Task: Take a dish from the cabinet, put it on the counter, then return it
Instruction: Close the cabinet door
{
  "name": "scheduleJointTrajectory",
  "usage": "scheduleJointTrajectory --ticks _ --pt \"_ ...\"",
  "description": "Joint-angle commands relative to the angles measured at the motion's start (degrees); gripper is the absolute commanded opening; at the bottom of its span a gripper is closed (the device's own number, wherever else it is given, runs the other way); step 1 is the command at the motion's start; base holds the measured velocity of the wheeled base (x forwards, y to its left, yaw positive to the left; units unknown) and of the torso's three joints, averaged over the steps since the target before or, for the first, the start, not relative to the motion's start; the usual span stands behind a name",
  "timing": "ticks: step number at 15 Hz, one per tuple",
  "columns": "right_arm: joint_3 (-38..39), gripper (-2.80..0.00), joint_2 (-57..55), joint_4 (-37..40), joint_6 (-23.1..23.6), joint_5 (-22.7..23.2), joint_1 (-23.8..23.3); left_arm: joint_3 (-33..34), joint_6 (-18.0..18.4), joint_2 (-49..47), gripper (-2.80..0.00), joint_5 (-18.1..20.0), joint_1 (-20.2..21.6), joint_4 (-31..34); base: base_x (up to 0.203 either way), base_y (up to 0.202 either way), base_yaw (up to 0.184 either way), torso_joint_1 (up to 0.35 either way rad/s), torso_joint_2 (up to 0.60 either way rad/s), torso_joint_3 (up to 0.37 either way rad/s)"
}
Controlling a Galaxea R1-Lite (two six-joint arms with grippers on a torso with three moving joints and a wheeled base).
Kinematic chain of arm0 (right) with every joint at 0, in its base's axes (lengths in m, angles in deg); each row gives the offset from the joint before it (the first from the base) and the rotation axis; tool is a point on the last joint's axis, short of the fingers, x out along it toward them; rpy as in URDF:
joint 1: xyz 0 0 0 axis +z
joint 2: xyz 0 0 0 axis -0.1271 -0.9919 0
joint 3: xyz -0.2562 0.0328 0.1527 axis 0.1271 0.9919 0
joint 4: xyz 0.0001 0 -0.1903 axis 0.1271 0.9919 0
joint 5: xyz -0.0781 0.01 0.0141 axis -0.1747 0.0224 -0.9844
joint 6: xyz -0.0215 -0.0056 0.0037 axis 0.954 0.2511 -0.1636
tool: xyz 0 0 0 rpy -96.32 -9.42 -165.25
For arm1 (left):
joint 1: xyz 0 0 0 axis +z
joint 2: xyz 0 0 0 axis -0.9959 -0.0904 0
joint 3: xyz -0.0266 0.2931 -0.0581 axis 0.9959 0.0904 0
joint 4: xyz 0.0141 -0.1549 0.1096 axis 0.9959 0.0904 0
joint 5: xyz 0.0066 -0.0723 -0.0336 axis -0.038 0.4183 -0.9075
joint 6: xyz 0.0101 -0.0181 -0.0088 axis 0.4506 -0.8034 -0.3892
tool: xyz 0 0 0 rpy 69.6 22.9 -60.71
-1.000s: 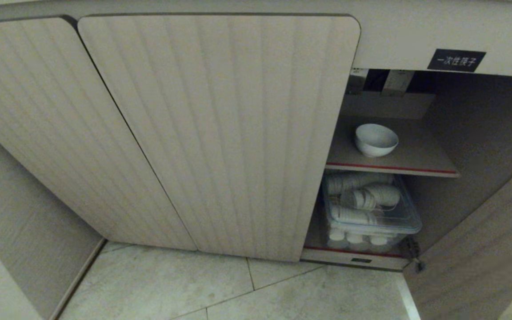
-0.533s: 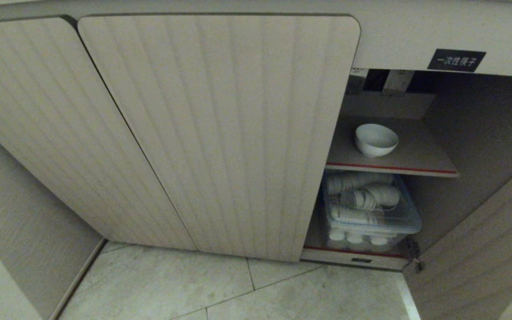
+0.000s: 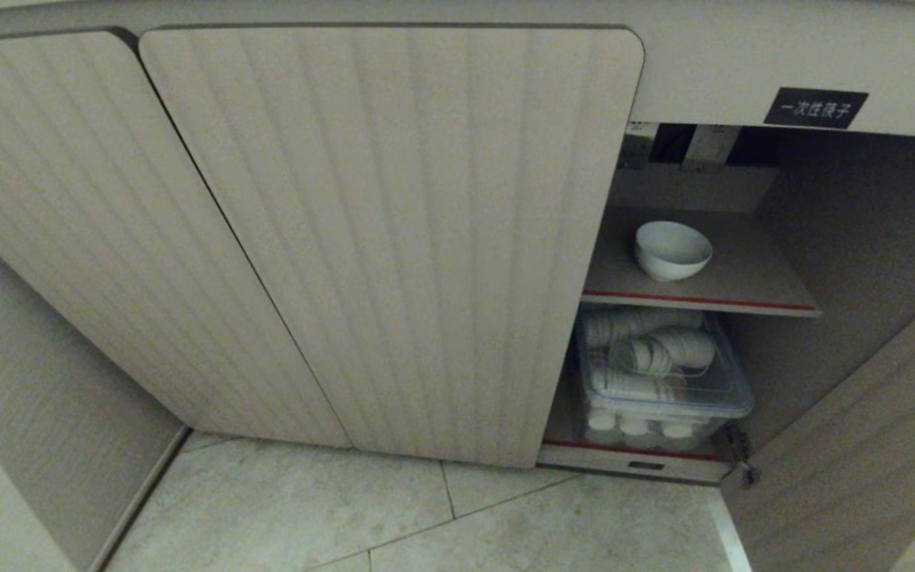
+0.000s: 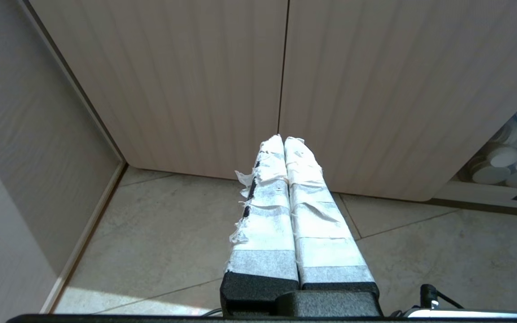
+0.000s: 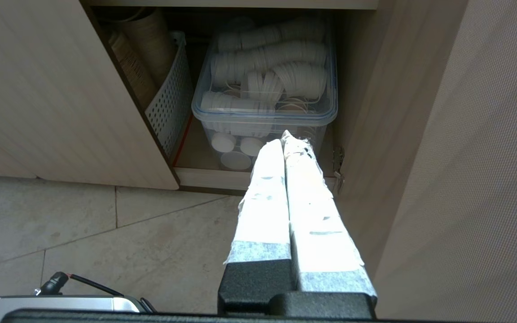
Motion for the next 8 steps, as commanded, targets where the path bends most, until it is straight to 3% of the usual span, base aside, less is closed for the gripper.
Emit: scheduleJointTrajectory --ticks 1,6,8 --pt "0.00 -2.80 -0.07 0.00 -0.02 0.01 0.02 0.02 -0.04 0.02 -2.80 0.00 0.01 -0.02 0.000 0.000 0.000 0.000 0.00 0.000" --pt "0.00 -2.80 -0.07 0.00 -0.02 0.01 0.02 0.00 -0.12 0.02 -2.80 0.00 0.01 -0.02 0.000 0.000 0.000 0.000 0.00 0.000" --pt "0.00 -2.80 -0.07 0.00 -0.02 0.01 0.02 0.02 -0.12 0.02 -2.80 0.00 0.01 -0.02 -0.087 0.000 0.002 0.009 0.00 0.002"
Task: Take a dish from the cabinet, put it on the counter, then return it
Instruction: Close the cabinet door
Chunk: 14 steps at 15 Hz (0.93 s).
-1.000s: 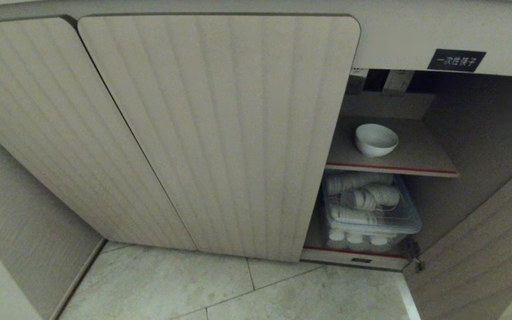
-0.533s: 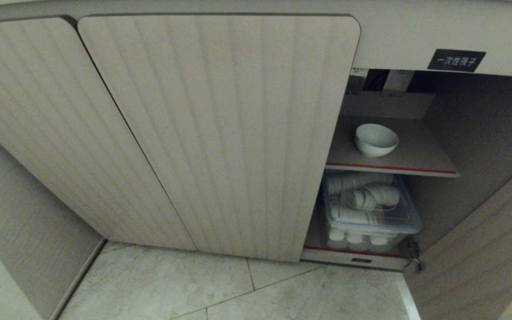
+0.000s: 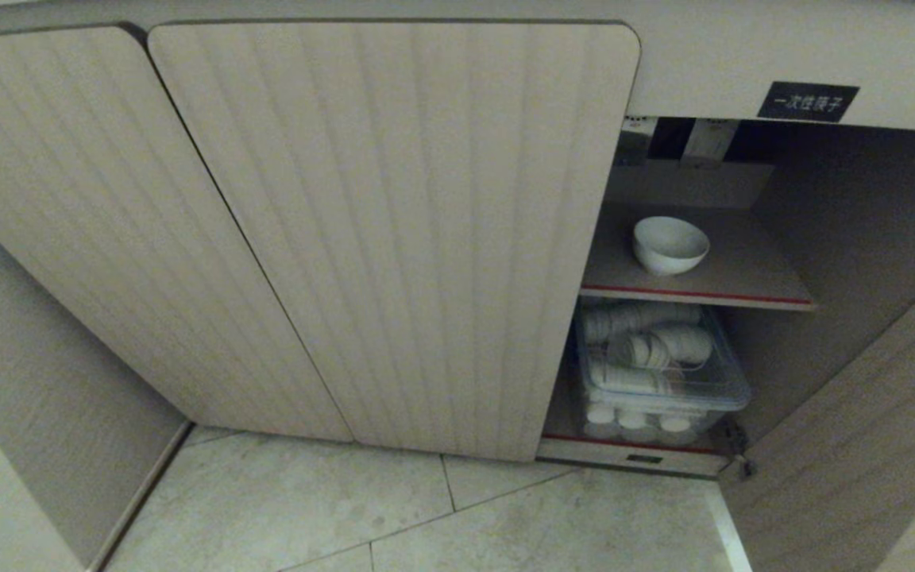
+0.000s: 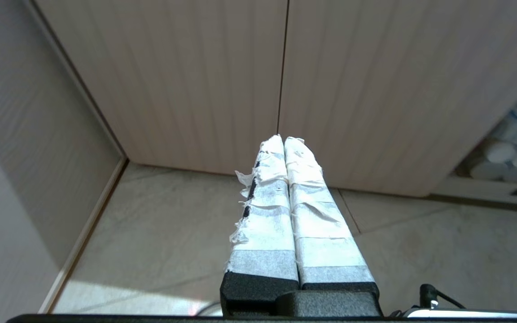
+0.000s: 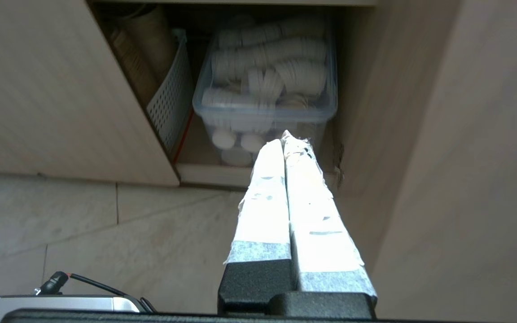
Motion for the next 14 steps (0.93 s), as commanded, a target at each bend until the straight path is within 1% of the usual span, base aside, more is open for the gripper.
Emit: scheduleJointTrajectory --ticks 1,10,11,14 --pt "0.00 -2.80 -0.07 0.00 -0.01 -0.02 0.02 0.02 -0.02 0.02 -2.80 -0.04 0.01 -0.02 -0.180 0.000 -0.006 0.002 0.01 -0.002" --pt "0.00 -2.80 -0.07 0.00 -0.01 -0.02 0.02 0.01 -0.02 0.02 -2.80 0.03 0.01 -0.11 -0.191 0.000 -0.001 0.001 0.00 0.002" --pt "0.00 -2.80 -0.07 0.00 -0.01 -0.02 0.02 0.02 -0.02 0.02 -2.80 0.04 0.01 -0.11 -0.135 0.000 -0.003 -0.002 0.00 0.002" --pt "0.00 -2.80 -0.07 0.00 -0.01 -0.02 0.02 0.02 -0.02 0.02 -2.80 0.04 0.01 -0.10 0.000 0.000 0.000 0.000 0.00 0.000"
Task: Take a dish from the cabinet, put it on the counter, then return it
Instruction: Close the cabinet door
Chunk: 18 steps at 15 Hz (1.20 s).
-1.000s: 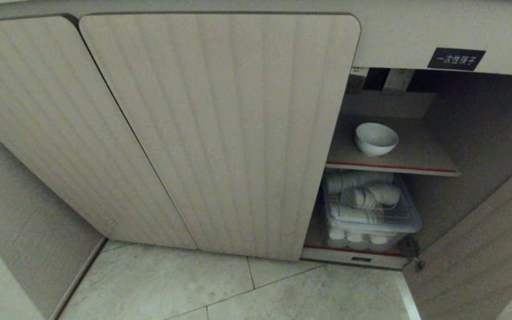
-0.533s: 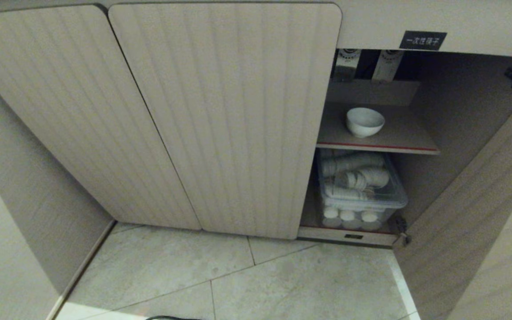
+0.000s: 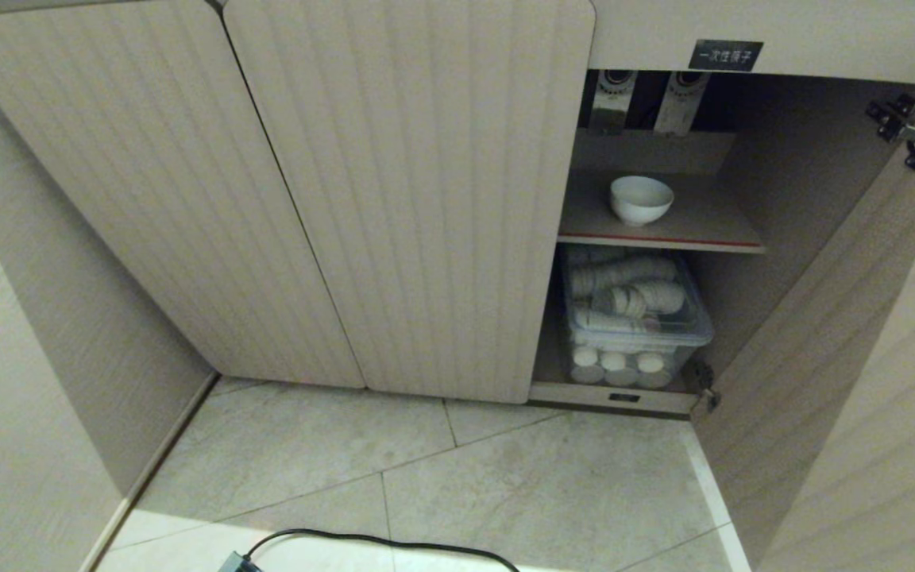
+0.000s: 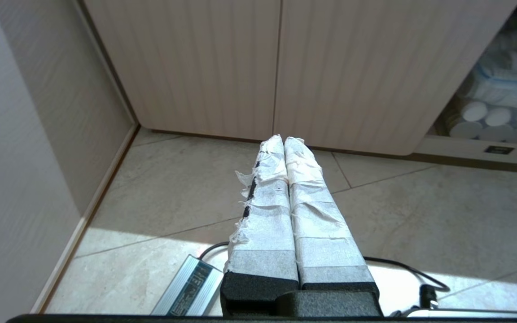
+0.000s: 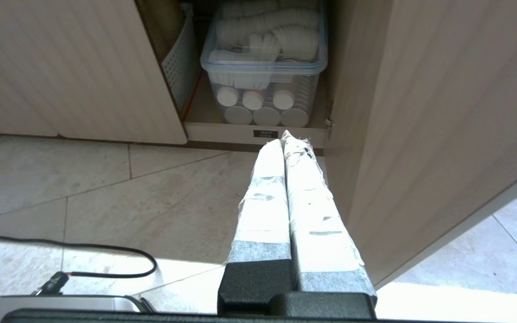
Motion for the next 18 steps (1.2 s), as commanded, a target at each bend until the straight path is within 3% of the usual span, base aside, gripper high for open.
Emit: scheduleJointTrajectory --ticks 1,18 --pt "0.00 -2.80 -0.07 -0.01 -0.05 0.00 0.02 0.00 -0.04 0.02 -2.80 -0.07 0.01 -0.04 0.000 0.000 0.000 0.000 0.00 0.000" --pt "0.00 -2.80 -0.07 -0.01 -0.05 0.00 0.02 0.00 0.05 0.02 -2.80 0.00 0.01 0.05 0.000 0.000 0.000 0.000 0.00 0.000"
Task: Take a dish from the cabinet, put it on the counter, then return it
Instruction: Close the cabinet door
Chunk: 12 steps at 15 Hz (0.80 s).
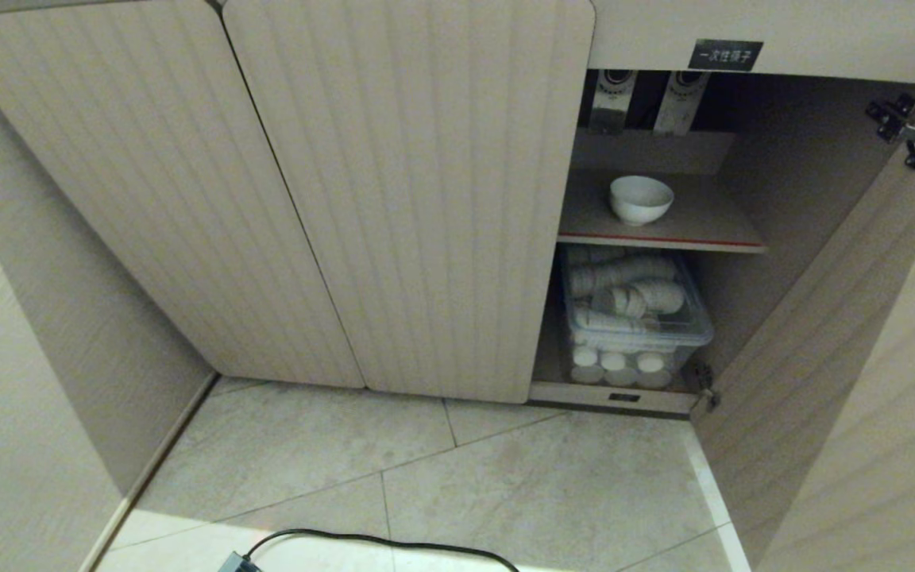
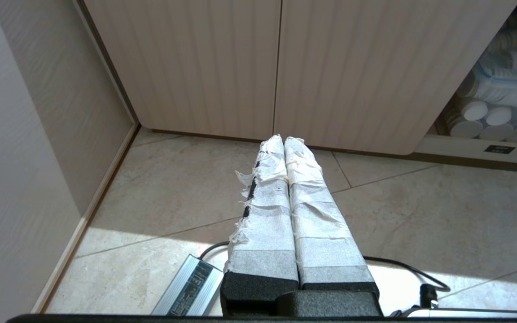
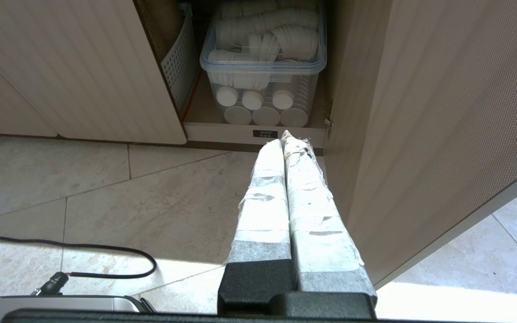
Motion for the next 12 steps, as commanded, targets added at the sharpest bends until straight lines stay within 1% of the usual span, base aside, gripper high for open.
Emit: scheduleJointTrajectory --ticks 1,12 --pt "0.00 -2.80 -0.07 0.00 0.04 -0.05 0.02 0.05 -0.04 0.02 -2.80 -0.02 0.01 -0.04 0.000 0.000 0.000 0.000 0.00 0.000" --pt "0.00 -2.80 -0.07 0.00 -0.01 -0.05 0.02 0.05 -0.13 0.02 -2.80 -0.11 0.01 -0.13 0.000 0.000 0.000 0.000 0.00 0.000"
